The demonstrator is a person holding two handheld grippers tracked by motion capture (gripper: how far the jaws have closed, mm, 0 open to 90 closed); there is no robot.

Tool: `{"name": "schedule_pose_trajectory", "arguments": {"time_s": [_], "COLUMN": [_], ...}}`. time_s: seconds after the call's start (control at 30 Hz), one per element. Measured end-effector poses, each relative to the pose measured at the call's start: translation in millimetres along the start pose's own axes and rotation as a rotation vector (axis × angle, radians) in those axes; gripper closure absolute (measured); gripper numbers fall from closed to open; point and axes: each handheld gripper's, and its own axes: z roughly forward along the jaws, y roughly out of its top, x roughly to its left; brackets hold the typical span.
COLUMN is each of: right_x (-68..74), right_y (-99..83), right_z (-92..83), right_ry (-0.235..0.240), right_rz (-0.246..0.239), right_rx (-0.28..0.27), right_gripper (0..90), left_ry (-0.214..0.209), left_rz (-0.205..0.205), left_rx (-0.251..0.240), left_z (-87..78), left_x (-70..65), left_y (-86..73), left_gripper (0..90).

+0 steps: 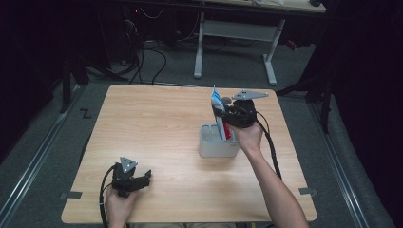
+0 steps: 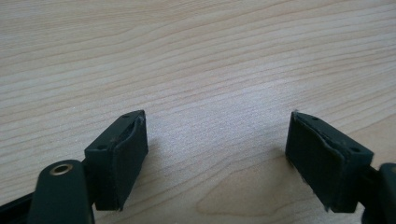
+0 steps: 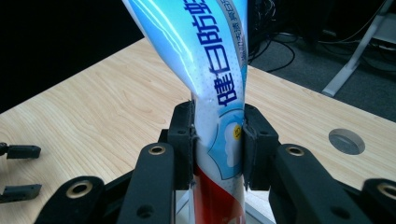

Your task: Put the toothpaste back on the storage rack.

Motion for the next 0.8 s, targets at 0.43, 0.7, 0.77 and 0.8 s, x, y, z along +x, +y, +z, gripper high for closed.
{"name": "schedule_pose_trajectory", "arguments": {"time_s": [0.43, 0.7, 0.77, 0.8], "right_x": [0.2, -0.2, 0.0, 0.3], "right_y": [-8.0, -13.5, -15.0, -15.4], "right_z": [6.8, 8.3, 9.1, 9.4], "right_ry": [0.0, 0.0, -0.004, -0.006], "right_rz": [-0.001, -0.002, -0.007, -0.011], "right_rx": [0.041, 0.059, 0.064, 0.067], "right_gripper": [69.3, 69.3, 69.3, 69.2], "left_ry": [0.002, 0.0, 0.0, 0.0], "left_rz": [0.001, 0.003, 0.003, 0.003], "left_rx": [0.0, 0.002, 0.002, 0.002], "left_z": [0.0, -0.2, -0.2, -0.3], "left_x": [-0.2, 0.1, 0.1, 0.1], "left_y": [0.0, -0.1, -0.1, 0.0], "left_gripper": [21.5, 21.5, 21.5, 21.5]}}
